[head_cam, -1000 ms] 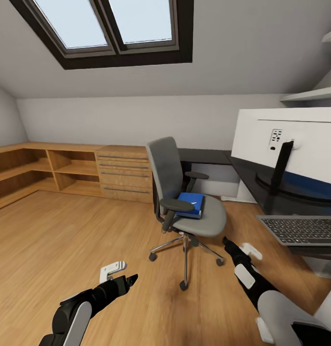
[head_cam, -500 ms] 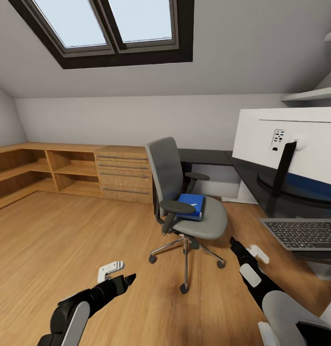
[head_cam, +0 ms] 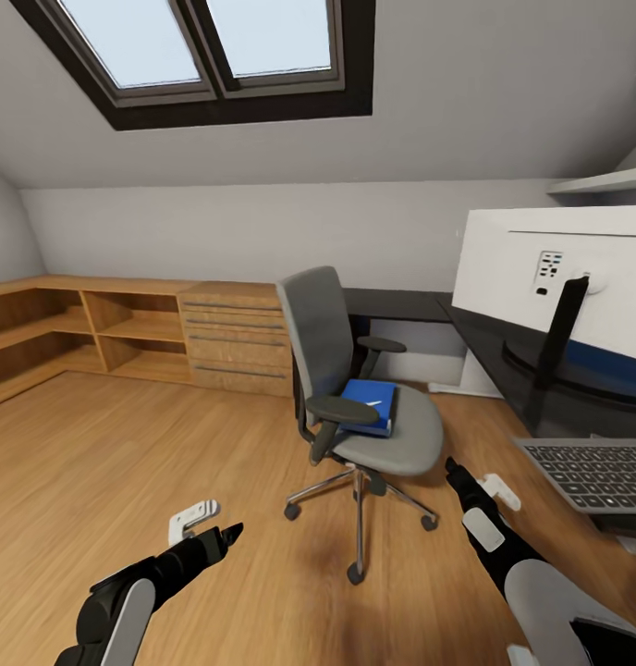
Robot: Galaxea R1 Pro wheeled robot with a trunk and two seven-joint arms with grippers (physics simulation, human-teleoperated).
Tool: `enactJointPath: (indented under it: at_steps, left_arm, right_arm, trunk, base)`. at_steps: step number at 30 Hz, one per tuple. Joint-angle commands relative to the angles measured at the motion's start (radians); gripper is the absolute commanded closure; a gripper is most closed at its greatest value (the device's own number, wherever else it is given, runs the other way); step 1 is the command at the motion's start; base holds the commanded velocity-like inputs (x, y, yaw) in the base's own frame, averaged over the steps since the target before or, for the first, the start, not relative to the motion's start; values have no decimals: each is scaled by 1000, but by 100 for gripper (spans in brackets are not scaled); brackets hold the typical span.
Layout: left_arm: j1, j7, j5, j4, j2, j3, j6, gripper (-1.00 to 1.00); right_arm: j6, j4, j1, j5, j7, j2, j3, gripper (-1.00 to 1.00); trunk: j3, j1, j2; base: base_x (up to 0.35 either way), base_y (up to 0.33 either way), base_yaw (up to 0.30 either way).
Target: In the bedroom, organize the workspace by keeping the computer under the desk, ensuring the monitor is on the desk, placing the keyboard on the desk next to the monitor, placing the mouse on the desk next to the keyboard, moving the folder from the swivel chair onto the desk next to the mouse, stacking the notebook on top of the folder with the pen on top of the notebook, and positioning the swivel chair next to the desk.
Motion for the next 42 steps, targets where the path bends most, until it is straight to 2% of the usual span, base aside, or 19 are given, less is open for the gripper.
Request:
enactJointPath:
  at_steps: [1,15,19,37,42]
  left_arm:
    - [-1,9,11,-1,-1,1,5,-100]
    - [-1,7,13,-1,-1,2,6,-100]
    - [-1,9,49,-10,-4,-7,14,-100]
    - [-1,9,54,-12,-5,-10,13,-100]
    - [-1,5,54,-12,-2,-10,9,-100]
  right_arm:
    - [-3,0,-1,-10,1,0,2,-100]
    - [-4,-2,-1,-11,7,0,-10,-100]
    - [-5,-3,-1,-11,7,-3,-11,-100]
    - [-5,-3,-1,-11,7,-14,-12,-100]
    - [-51,-1,-1,-10,7,-14,-10,-100]
  trunk:
    - [-1,0,0]
    - [-1,0,0]
    - [-1,0,0]
    - [-57,69,-126]
    - [-57,69,-126]
  base:
    - [64,0,0]
    - [9,0,0]
    - [0,0,0]
    - [0,0,0]
    - [0,0,0]
